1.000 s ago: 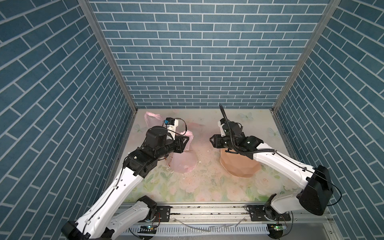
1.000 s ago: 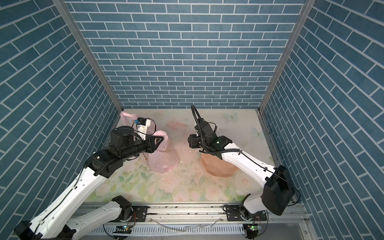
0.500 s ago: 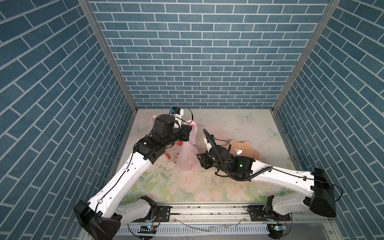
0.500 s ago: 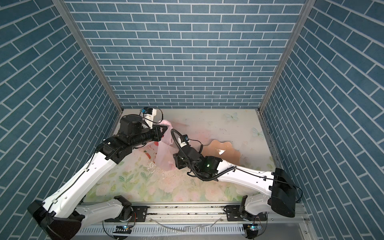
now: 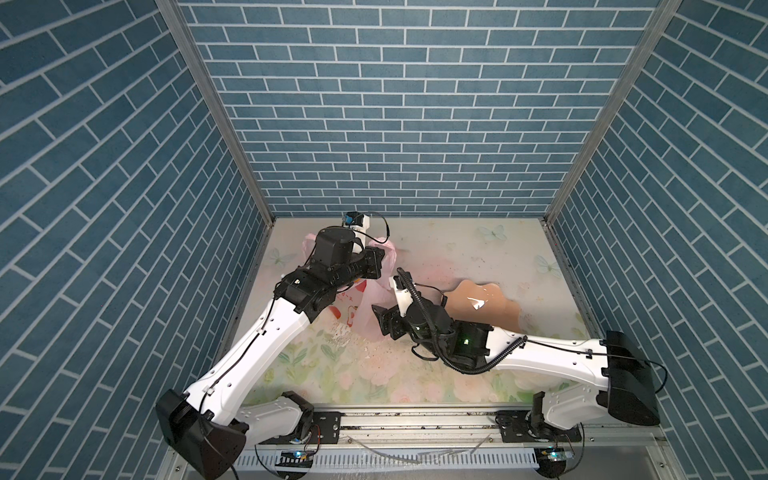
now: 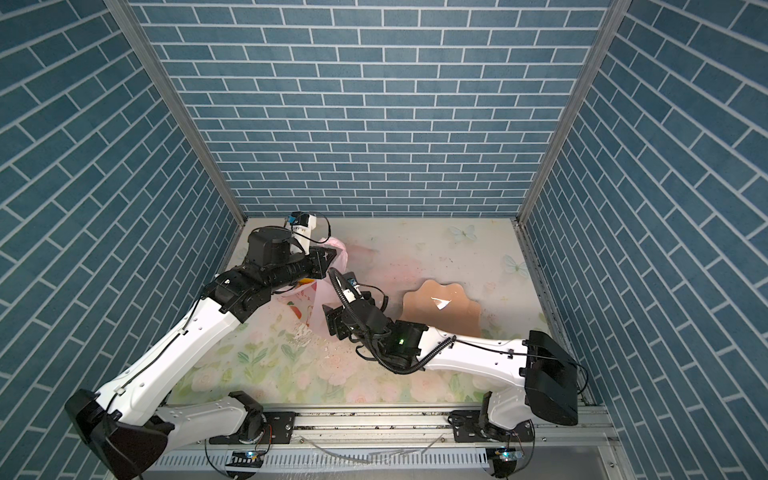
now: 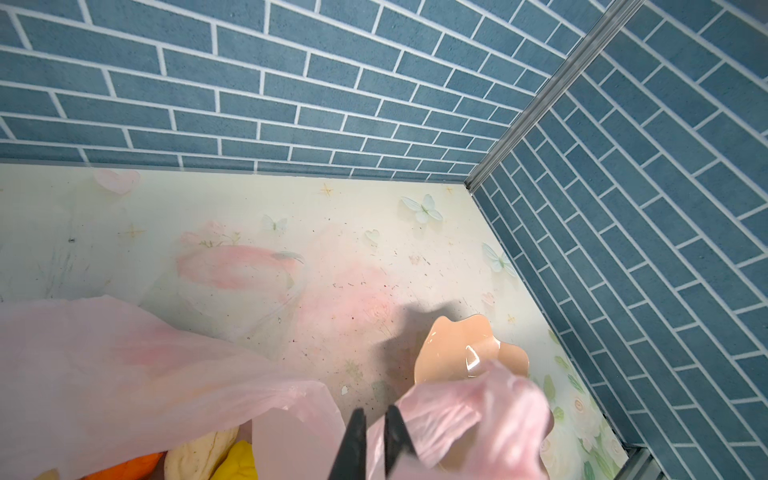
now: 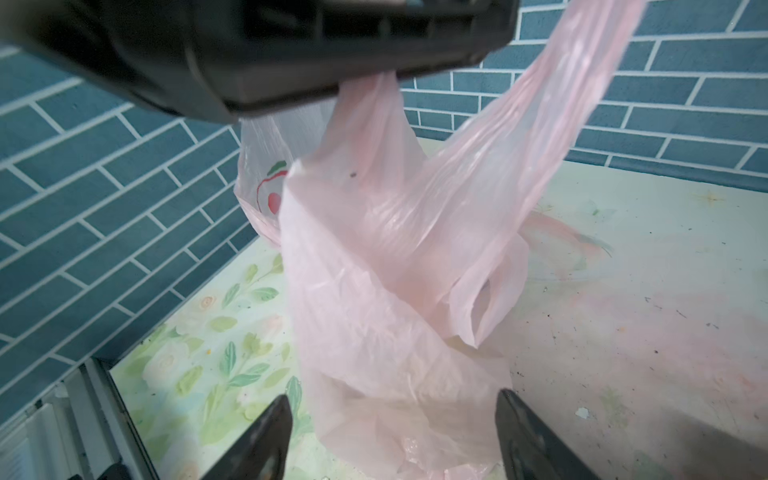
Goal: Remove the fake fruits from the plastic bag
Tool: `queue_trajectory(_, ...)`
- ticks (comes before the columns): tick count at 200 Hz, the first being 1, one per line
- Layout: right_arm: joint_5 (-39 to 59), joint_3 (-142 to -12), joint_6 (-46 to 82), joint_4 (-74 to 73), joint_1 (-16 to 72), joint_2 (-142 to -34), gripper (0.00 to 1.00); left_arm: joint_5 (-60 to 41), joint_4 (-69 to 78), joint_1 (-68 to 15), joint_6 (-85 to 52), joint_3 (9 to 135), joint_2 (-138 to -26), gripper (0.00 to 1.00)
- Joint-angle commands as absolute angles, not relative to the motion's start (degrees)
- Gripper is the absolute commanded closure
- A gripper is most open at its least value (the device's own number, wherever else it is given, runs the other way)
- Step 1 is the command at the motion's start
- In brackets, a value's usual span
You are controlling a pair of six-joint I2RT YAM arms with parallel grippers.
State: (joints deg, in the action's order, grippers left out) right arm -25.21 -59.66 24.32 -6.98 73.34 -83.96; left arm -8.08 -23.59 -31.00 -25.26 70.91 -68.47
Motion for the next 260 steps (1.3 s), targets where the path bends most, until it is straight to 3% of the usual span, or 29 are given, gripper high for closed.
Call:
queue_trajectory(1, -27.31, -64.26, 19.03, -9.11, 73.39, -86.25, 0.22, -7.55, -22.50, -31.12, -25.42, 72.26, -67.15, 0.88)
queue_trajectory(82, -26.25, -68.90, 18.39, -13.87, 69.91, -92.68, 0.24, -7.20, -21.89, -30.03, -26.87, 69.45, -64.01, 0.88)
queue_trajectory(93, -25.38, -69.51, 18.94, -14.34, 69.01, -93.65, 0.30, -7.21, -21.81, -29.73, -27.02, 68.93, -63.70, 0.87)
queue_trajectory(123, -23.87, -70.90, 19.25, -14.94, 67.72, -95.66, 0.61, -7.60, -22.43, -28.54, -27.07, 67.82, -62.95, 0.85)
queue_trajectory(139, -23.00, -70.84, 19.25, -14.99, 67.08, -95.76, 0.74, -7.95, -23.06, -27.70, -27.14, 67.01, -62.52, 0.79)
queue_trajectory(169, -20.57, -69.61, 19.99, -15.21, 65.55, -94.94, 0.88, -8.29, -25.74, -26.11, -27.07, 65.51, -61.44, 0.52)
queue_trajectory(221, -15.86, -68.29, 21.22, -14.74, 62.34, -93.36, 0.94, -7.40, -33.32, -24.98, -24.76, 64.82, -57.52, 0.14)
queue_trajectory(260, -12.91, -68.55, 21.62, -13.45, 61.01, -92.86, 0.95, -4.05, -39.21, -23.58, -21.80, 67.11, -53.02, 0.03)
